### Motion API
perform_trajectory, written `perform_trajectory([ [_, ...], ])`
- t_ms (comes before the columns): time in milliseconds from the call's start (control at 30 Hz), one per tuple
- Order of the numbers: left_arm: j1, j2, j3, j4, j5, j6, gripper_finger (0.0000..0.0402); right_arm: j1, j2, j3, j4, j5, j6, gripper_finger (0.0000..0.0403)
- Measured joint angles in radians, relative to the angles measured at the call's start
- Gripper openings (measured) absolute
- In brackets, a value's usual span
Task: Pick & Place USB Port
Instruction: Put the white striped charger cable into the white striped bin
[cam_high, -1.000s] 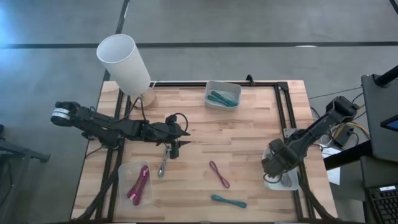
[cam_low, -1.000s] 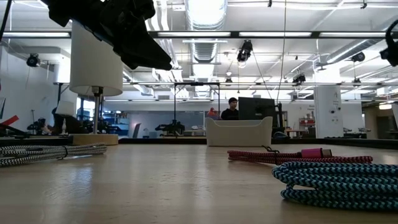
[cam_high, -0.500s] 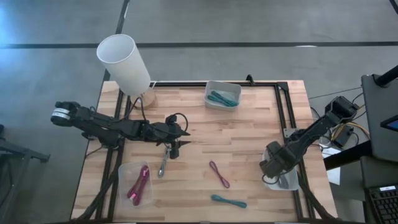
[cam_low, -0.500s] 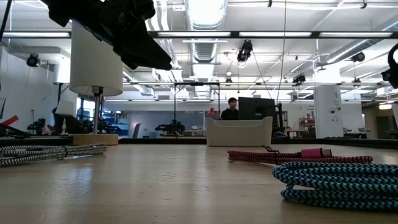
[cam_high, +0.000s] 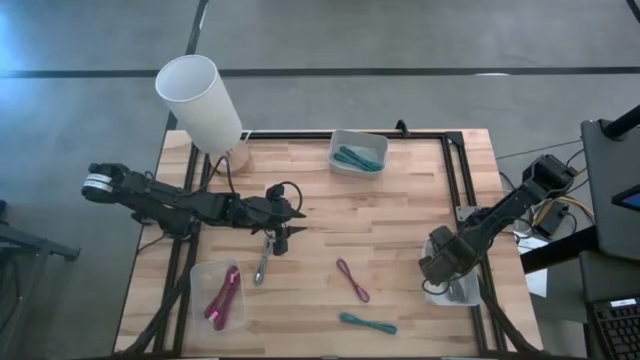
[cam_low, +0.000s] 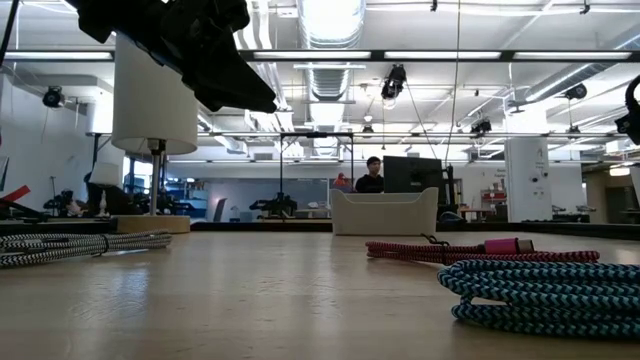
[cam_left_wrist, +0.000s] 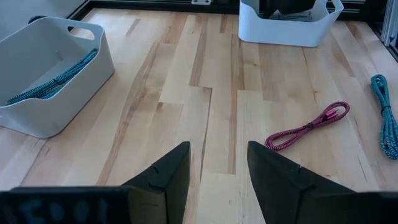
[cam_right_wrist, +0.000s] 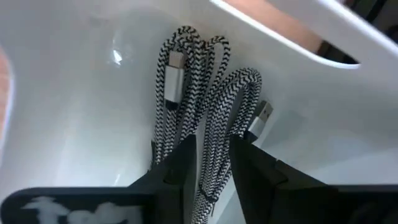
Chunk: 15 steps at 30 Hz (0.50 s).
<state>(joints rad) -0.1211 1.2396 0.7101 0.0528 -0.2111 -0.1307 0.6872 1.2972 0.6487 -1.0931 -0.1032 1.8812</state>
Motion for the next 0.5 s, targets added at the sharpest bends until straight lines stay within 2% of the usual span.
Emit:
perform_trajectory([
  [333, 0.0, 0.0, 0.0, 0.0, 0.0, 0.0, 0.0165, 0.0, 0.0, 0.109, -0.051, 0.008, -0.014, 0.0118],
  [500, 0.0, 0.0, 0.0, 0.0, 0.0, 0.0, 0.0165, 0.0, 0.0, 0.233, -0.114, 0.172, -0.032, 0.0121],
])
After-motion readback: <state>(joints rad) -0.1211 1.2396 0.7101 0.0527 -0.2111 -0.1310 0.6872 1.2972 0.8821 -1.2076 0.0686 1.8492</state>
